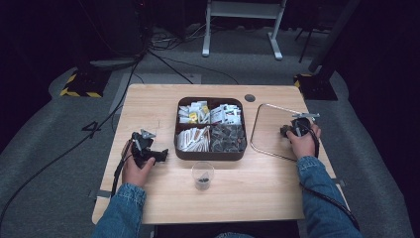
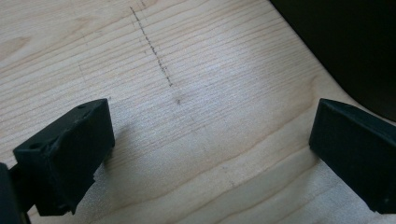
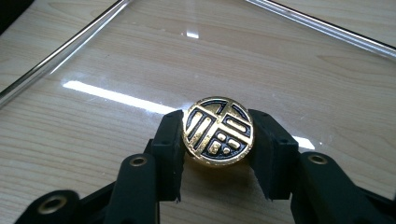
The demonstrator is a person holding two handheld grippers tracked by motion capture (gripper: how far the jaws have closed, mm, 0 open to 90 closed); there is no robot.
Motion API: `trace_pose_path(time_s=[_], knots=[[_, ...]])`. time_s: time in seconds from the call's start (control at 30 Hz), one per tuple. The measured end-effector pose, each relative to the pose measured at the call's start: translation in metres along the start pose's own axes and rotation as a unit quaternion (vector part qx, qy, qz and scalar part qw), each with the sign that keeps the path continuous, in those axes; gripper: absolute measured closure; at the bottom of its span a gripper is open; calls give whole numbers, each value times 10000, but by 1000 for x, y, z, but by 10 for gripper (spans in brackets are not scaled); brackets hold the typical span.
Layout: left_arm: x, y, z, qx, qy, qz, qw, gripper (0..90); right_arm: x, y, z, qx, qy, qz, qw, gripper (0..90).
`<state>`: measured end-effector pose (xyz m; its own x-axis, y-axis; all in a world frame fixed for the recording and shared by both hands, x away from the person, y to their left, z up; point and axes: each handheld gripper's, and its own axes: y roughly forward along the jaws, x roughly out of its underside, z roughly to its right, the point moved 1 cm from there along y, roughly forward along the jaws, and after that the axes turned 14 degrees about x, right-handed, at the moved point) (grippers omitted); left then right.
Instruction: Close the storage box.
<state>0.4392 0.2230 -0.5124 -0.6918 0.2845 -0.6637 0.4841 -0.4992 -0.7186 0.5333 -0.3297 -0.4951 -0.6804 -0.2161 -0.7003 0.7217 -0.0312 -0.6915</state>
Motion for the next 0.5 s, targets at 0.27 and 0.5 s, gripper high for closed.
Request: trace_pose_path(time_s=[0.27,0.5], knots=[[0,0,0,11,12,-14,10000,4,-1,0,-1,39,-145,25,9999,587],[0,0,0,14,11,-10,10000,4,0,0,-1,15,-44,0,10000,588]])
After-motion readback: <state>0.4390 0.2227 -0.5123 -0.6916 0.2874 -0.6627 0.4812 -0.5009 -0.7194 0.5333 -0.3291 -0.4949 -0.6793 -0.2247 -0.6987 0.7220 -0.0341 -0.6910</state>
